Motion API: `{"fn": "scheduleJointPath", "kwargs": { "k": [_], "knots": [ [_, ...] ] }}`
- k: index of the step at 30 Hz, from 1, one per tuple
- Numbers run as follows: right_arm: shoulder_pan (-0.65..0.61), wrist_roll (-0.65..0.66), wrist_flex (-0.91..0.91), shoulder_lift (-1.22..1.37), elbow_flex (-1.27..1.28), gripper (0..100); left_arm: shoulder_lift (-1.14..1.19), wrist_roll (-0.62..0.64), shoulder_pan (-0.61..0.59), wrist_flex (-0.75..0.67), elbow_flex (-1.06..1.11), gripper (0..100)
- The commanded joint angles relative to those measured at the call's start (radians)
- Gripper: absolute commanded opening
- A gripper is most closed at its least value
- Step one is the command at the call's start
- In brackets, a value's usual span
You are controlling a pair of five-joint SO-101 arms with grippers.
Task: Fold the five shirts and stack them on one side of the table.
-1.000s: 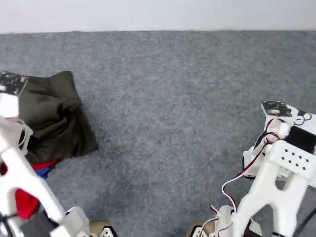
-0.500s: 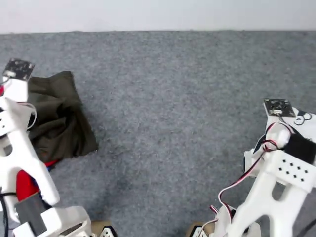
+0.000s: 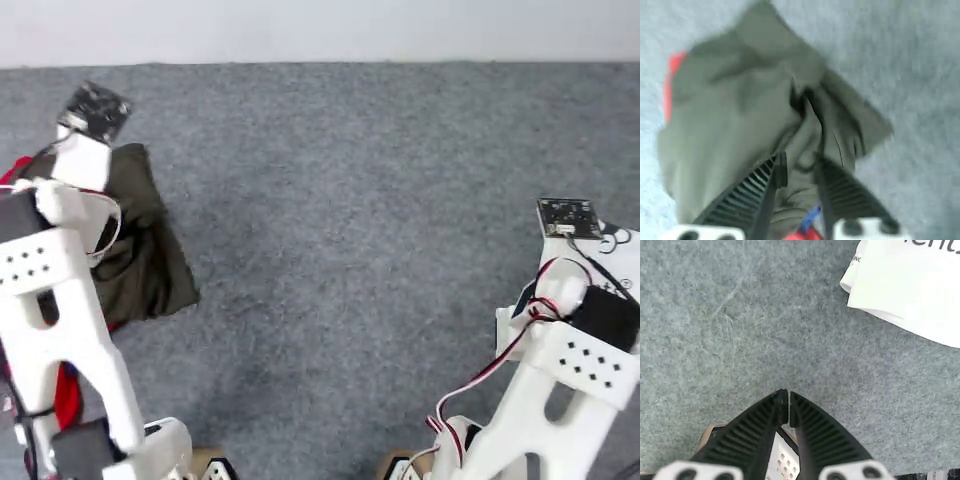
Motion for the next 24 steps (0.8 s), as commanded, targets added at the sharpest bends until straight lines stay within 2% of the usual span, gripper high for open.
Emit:
{"fn": "scheduleJointPath", "kwargs": {
  "k": [1,6,10,13,16,24],
  "knots": [
    [-0.007,0.000,0.044,-0.015,-0.008,1.0,0.089,-0.023,-0.087,-0.041,-0.007,21],
    [-0.008,0.000,0.042,-0.015,-0.008,1.2,0.229,-0.028,-0.172,-0.152,-0.010,23],
    [-0.008,0.000,0.044,-0.013,-0.008,1.1,0.311,-0.069,-0.189,-0.169,-0.008,22],
    [-0.005,0.000,0.044,-0.015,-0.008,1.1,0.341,-0.074,-0.184,-0.170,-0.012,15],
    [-0.005,0.000,0.044,-0.022,-0.008,1.1,0.322,-0.069,-0.160,-0.178,-0.059,0],
    [-0.005,-0.003,0.044,-0.022,-0.008,1.1,0.104,0.132,-0.071,-0.169,-0.225,1]
  ]
}}
